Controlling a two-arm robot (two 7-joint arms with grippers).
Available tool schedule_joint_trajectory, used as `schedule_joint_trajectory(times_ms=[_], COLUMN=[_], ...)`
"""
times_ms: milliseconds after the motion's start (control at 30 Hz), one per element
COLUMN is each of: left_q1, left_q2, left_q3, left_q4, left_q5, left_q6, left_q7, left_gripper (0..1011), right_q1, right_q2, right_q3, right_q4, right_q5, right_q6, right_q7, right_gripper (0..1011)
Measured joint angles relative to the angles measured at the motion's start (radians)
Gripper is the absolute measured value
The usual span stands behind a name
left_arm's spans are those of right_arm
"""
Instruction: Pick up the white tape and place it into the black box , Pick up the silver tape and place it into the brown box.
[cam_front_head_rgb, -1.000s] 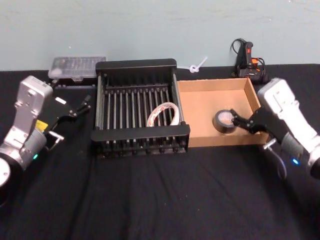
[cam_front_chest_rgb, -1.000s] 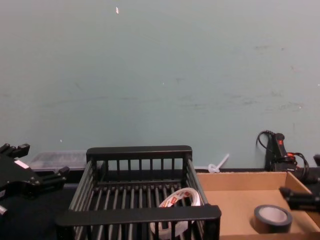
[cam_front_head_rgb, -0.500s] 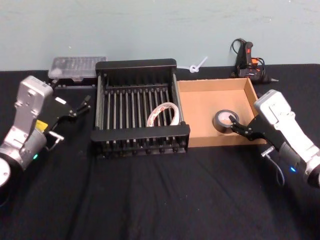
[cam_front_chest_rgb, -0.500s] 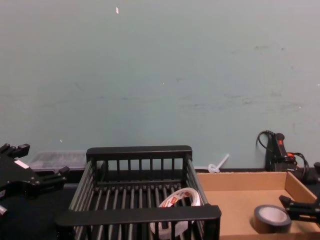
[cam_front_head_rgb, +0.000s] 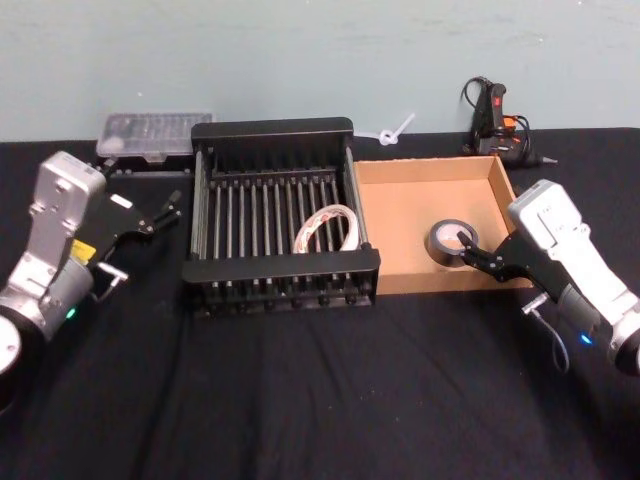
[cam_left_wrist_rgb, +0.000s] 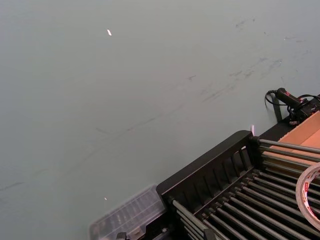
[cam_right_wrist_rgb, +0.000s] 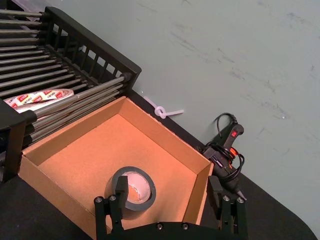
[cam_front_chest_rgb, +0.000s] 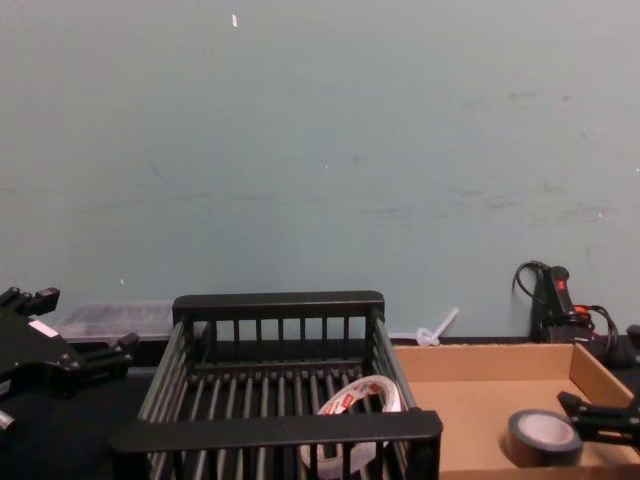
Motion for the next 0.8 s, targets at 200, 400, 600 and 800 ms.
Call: schedule_joint_trajectory(times_ms=[200,400,600,800], left_q1=[0.0,0.0,0.0,0.0], left_q2=[0.0,0.0,0.0,0.0], left_q3=[0.0,0.0,0.0,0.0], left_q4=[0.0,0.0,0.0,0.0], left_q5=[0.0,0.0,0.0,0.0], left_q6=[0.0,0.0,0.0,0.0], left_q7=[0.0,0.0,0.0,0.0], left_gripper=[1001,1001,1001,1001], right_q1=[0.0,0.0,0.0,0.0], right_q2=[0.0,0.001,0.001,0.001], right_q3=[-0.001,-0.001,-0.001,-0.001], right_q4=[0.0,0.0,0.0,0.0], right_q5=[0.001,0.002,0.003,0.003], right_q6=[0.0,0.0,0.001,0.001], right_q7=[0.001,0.001,0.001,0.001], right_gripper=[1002,1002,1002,1002])
